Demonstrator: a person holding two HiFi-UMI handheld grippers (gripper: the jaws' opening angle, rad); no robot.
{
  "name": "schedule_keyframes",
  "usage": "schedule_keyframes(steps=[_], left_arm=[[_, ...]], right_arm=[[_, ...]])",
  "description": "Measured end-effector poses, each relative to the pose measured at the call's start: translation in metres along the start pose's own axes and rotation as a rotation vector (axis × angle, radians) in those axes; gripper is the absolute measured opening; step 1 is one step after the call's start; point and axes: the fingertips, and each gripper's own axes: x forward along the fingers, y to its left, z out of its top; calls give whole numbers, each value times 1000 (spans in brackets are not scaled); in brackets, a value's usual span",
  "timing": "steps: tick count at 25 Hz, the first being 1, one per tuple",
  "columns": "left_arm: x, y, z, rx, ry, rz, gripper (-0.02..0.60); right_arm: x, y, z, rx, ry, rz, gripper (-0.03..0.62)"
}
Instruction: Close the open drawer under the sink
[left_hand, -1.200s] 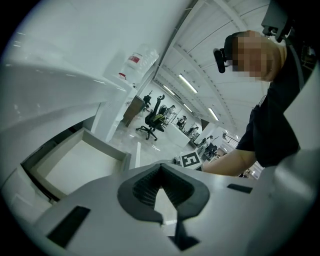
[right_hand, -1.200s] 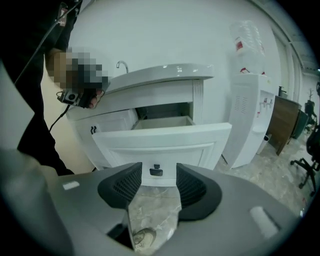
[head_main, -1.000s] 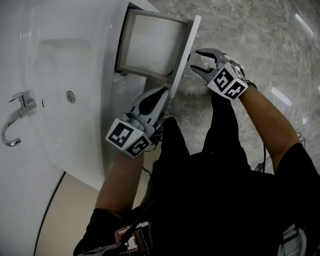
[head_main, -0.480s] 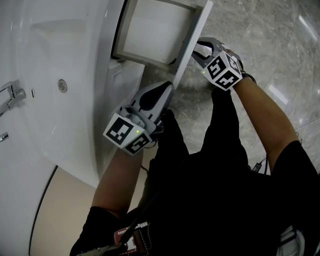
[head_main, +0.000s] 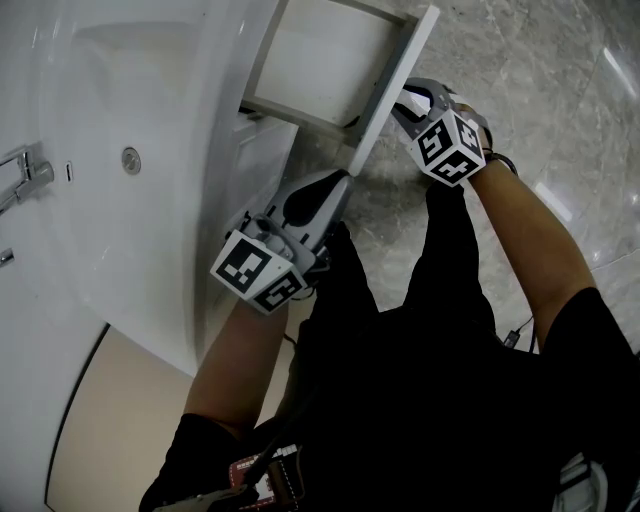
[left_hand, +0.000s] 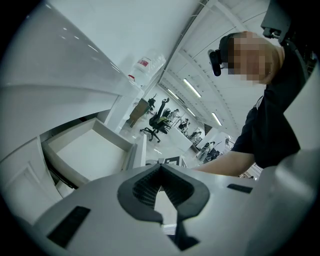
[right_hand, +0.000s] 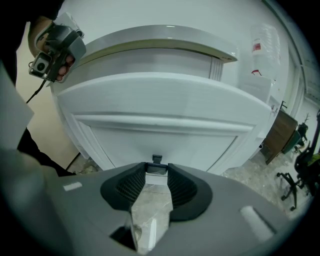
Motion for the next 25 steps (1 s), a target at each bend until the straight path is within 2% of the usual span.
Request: schedule_keyframes(steps=[5,25], left_arm=[[-11,14,9,-10,-16,3,0],[-22,12,6,-19,-53,18,0]], right_arm=[[12,-1,14,-14,15,5,133],[19,-2,23,-32,-1,-13,133]])
